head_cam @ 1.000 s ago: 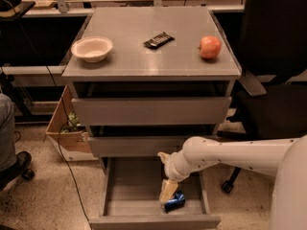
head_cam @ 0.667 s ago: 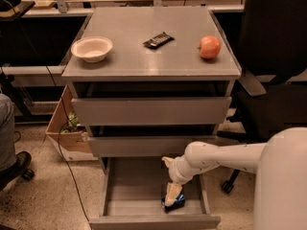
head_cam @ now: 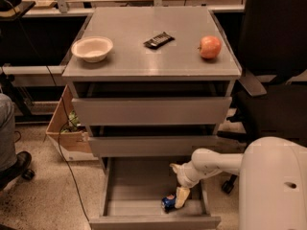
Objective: Pick pepsi can from bottom drawer and place on counter
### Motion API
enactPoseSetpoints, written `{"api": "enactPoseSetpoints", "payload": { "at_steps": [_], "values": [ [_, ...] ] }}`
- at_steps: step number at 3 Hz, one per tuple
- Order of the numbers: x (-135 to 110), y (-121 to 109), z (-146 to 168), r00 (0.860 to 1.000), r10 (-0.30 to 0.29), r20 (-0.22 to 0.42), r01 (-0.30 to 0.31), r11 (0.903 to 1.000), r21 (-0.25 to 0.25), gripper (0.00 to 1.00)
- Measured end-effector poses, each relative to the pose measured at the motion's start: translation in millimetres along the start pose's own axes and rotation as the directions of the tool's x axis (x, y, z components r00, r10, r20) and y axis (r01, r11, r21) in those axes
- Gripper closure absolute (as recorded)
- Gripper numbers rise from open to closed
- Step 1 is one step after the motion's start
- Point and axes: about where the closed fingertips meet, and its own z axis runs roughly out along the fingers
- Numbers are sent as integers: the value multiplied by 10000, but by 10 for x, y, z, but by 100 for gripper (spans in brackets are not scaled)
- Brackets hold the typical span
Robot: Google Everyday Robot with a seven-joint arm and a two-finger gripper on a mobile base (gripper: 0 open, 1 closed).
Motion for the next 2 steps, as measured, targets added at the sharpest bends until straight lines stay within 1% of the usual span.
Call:
{"api": "enactPoseSetpoints", "payload": {
  "at_steps": [1,2],
  "values": [
    [423,-158,489,9999,-55,-142,53,9999,-130,0],
    [652,-298,823,9997,48,-230,-53,9997,-224,0]
  ]
}}
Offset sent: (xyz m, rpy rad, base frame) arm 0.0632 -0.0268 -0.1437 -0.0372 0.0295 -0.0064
